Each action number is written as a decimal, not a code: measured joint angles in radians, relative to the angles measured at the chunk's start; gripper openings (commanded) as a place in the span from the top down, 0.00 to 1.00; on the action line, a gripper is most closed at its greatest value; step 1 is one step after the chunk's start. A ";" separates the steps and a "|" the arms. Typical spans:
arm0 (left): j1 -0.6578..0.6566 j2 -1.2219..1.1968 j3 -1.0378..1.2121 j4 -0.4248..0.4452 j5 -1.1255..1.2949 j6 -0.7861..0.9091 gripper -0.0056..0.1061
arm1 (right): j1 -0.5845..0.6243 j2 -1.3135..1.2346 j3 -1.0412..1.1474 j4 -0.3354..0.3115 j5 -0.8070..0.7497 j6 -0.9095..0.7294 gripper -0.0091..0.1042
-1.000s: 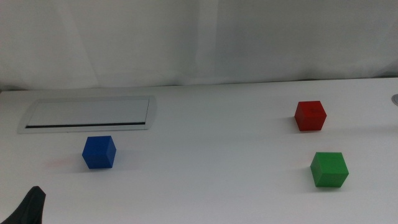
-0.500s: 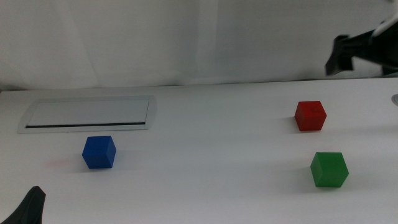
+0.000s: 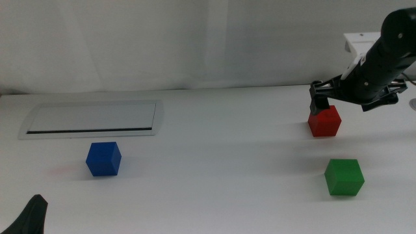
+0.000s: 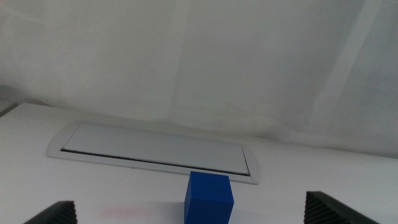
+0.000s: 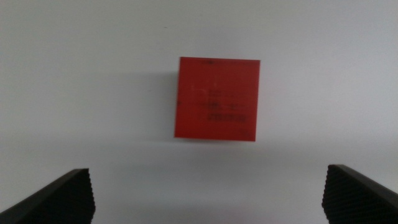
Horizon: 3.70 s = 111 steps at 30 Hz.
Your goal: Stack red cubes first, then green, then blue cubes in a specific spot.
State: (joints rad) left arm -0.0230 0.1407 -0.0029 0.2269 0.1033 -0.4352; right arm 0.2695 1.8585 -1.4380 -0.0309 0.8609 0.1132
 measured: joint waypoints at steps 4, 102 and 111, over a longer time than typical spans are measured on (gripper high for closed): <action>0.000 0.000 0.000 0.000 0.000 0.000 0.12 | 0.000 0.052 -0.021 -0.030 -0.014 0.017 0.01; 0.000 0.000 0.000 0.000 0.000 0.000 0.14 | 0.646 0.170 0.038 -0.114 -0.020 0.680 0.07; 0.000 0.000 0.000 0.000 0.000 0.000 0.14 | 0.647 0.161 0.023 -0.131 -0.016 0.659 0.01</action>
State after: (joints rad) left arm -0.0230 0.1407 -0.0029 0.2269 0.1033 -0.4352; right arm 0.9164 2.0192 -1.4147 -0.1622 0.8451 0.7718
